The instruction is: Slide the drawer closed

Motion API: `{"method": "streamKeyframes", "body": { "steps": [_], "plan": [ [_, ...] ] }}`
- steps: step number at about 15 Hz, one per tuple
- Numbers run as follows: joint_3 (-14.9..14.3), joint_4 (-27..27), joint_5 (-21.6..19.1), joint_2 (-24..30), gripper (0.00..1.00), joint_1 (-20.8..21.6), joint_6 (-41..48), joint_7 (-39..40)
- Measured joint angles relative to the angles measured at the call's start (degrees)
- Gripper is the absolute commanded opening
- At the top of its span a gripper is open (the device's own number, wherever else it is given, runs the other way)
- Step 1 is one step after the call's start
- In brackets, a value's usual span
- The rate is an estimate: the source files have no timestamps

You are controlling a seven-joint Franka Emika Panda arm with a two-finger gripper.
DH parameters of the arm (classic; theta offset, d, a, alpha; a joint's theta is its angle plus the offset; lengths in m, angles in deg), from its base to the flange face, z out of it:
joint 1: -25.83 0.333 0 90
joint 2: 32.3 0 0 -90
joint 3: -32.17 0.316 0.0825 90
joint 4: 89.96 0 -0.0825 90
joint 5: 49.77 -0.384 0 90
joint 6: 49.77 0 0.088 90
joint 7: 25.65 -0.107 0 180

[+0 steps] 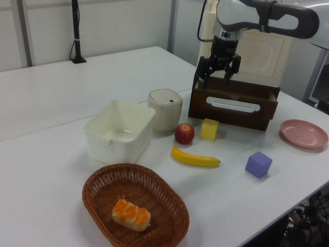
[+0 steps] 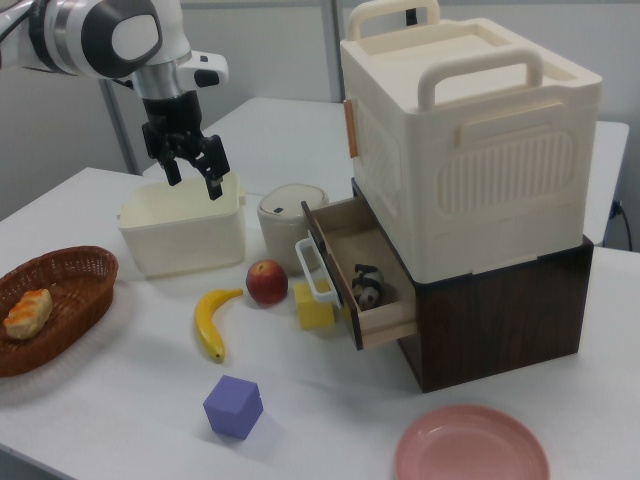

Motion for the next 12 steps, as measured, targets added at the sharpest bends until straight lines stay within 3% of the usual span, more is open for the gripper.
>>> {"method": "streamKeyframes", "body": {
  "steps": [12],
  "plan": [
    [-0.1,0.0,0.0,-0.07,1.0,-0.03,0.0,1.13]
  ]
}}
